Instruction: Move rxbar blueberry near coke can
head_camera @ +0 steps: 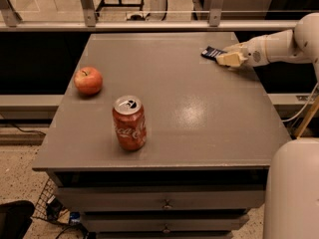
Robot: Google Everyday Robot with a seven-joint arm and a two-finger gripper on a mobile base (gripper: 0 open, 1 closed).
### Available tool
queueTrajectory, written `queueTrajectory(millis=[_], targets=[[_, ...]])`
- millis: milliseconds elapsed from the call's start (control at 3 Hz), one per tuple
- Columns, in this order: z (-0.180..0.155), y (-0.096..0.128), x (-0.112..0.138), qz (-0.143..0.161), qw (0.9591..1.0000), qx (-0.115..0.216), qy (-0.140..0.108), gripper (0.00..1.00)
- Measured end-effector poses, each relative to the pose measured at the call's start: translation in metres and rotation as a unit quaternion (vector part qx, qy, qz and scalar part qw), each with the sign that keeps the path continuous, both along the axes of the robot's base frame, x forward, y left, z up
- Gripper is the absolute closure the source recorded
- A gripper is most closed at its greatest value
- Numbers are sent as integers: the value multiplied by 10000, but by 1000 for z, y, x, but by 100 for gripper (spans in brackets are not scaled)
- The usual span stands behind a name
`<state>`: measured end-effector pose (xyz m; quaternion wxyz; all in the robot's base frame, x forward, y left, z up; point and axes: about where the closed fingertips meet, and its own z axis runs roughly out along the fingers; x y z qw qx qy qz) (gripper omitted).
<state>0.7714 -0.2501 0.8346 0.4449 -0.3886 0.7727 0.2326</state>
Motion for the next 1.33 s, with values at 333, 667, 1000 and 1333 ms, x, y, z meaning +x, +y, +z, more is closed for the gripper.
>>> queueTrajectory(millis=[333,667,1000,1333], targets=[[0,0,0,1,10000,0,0,100],[0,0,0,1,10000,-1,2,100],[0,0,0,1,10000,-1,2,100],[0,0,0,1,10000,-3,2,100]])
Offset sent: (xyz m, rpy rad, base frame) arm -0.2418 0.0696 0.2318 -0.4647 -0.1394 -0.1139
